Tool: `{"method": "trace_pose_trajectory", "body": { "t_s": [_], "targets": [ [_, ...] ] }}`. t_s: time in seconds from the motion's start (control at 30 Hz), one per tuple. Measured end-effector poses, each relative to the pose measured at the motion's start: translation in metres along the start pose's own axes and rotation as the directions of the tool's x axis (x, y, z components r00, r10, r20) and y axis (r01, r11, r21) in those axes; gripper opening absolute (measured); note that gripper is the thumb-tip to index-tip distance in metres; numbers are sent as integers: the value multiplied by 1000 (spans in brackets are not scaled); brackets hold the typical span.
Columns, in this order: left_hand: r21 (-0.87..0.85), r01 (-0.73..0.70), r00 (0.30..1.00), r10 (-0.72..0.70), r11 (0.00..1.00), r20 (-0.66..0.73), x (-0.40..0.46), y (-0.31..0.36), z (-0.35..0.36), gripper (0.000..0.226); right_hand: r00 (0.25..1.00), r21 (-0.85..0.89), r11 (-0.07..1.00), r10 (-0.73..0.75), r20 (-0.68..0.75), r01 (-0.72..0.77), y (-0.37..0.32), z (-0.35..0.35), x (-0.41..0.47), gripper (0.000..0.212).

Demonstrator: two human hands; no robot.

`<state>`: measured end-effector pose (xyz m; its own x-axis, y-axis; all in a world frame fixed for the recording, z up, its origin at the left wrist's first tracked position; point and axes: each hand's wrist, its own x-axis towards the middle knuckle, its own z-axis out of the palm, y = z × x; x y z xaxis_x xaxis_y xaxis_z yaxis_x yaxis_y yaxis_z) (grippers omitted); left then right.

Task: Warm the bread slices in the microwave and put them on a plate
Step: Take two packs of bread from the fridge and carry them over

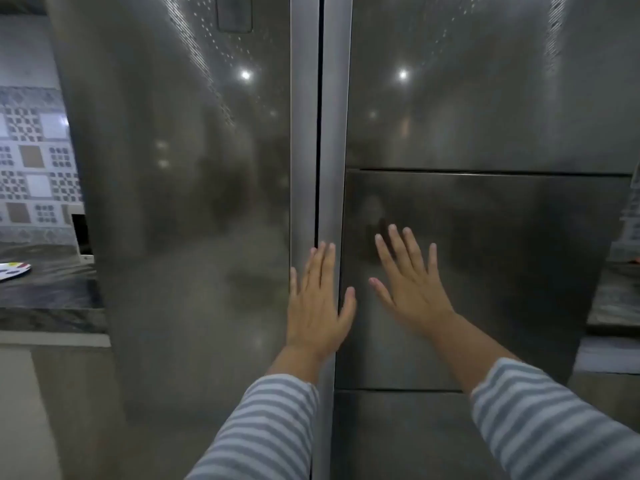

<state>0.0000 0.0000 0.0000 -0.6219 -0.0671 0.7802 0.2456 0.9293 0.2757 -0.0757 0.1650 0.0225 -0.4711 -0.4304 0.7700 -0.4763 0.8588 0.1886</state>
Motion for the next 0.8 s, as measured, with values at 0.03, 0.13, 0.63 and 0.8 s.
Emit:
{"method": "trace_pose_trajectory", "body": {
  "t_s": [0.03,0.13,0.63,0.8],
  "targets": [
    [-44,27,999,-26,999,22,6,0,13,73,1000,-16,1000,-17,-2,17,6,7,8,69],
    [-173,99,994,-89,980,62,19,-2,51,82,992,-127,987,-112,-63,103,30,30,28,73],
    [-177,263,962,-244,948,121,24,7,80,103,986,-195,971,-154,-69,138,37,35,34,80],
    [-214,297,953,-275,931,126,24,8,78,106,986,-192,971,-156,-50,144,37,36,33,79]
  ]
}}
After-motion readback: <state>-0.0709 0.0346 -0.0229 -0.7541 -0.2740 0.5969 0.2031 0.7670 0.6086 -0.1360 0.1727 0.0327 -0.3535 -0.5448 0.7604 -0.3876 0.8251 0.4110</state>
